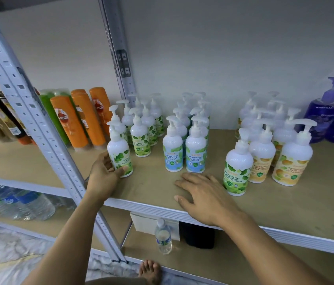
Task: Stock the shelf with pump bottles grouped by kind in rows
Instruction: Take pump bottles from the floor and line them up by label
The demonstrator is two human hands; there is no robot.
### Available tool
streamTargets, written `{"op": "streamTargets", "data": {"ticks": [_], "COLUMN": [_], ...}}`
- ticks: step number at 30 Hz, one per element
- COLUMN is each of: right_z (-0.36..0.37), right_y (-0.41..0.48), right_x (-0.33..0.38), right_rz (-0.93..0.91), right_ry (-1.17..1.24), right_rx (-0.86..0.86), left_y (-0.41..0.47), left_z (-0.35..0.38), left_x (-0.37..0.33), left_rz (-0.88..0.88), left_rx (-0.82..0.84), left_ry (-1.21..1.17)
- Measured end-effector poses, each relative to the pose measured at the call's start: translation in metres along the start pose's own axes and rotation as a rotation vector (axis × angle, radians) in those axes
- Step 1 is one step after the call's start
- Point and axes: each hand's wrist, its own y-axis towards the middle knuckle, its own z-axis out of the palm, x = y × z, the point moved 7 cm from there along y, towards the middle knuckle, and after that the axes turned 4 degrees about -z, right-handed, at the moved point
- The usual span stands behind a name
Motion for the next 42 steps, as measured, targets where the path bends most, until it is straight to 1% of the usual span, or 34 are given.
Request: {"op": "streamTargets", "data": {"ticks": [7,14,24,35,42], "right_z": [0.002,0.002,0.002,0.001,0.002], "right_y": [0.002,0.003,0.003,0.003,0.003], "right_x": [-0.001,-0.001,-0.001,0.001,0.001], "right_rz": [-0.005,0.004,0.017,0.045,0.045], "right_ry": [0.012,0.011,0.003,-0.03,-0.039], "right_rx": [-0.013,-0.009,0.011,0.036,0.032], "left_y": [0.022,0.034,0.033,0.033,0.036], "left_z": [-0.019,-0.019,-0.015,-0.012,-0.017], "left_x": [0.001,0.004,0.013,0.0,0.007], "left_rz": [0.005,-0.011,-0.067,-0.035,-0.024], "left_rx": [-0.083,-0.129,-0.144,-0.325,-0.316], "left_ry": [0.037,0.039,0.075,0.05,0.002]}}
